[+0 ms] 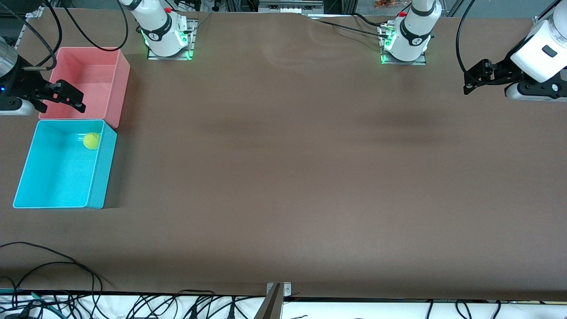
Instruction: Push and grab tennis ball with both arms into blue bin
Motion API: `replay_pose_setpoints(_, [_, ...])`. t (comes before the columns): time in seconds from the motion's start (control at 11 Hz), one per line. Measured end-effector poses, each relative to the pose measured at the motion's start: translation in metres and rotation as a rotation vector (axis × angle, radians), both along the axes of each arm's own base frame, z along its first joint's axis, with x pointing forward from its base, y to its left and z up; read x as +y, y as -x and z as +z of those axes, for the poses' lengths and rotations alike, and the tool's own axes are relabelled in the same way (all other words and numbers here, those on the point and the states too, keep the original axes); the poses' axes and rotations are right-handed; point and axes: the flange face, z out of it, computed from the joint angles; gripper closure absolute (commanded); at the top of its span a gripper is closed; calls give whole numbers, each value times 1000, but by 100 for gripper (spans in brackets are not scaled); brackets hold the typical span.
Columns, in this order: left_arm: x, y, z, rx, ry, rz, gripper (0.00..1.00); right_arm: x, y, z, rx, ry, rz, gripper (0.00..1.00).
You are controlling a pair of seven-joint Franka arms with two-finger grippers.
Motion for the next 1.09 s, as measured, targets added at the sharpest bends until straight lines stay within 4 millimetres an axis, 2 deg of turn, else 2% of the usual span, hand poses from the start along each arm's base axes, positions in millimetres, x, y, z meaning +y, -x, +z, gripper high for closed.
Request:
replay_pose_setpoints(0.18, [0,0,0,0,0,0,0,-2,-1,6,-12,0,-5,0])
replay_pose_setpoints(0.55, [-1,0,0,0,0,-2,0,19,-1,11,-18,0,-16,0])
replay_pose_setpoints(1.09, [-1,0,0,0,0,-2,0,9,-6,22,11,1,-40,0])
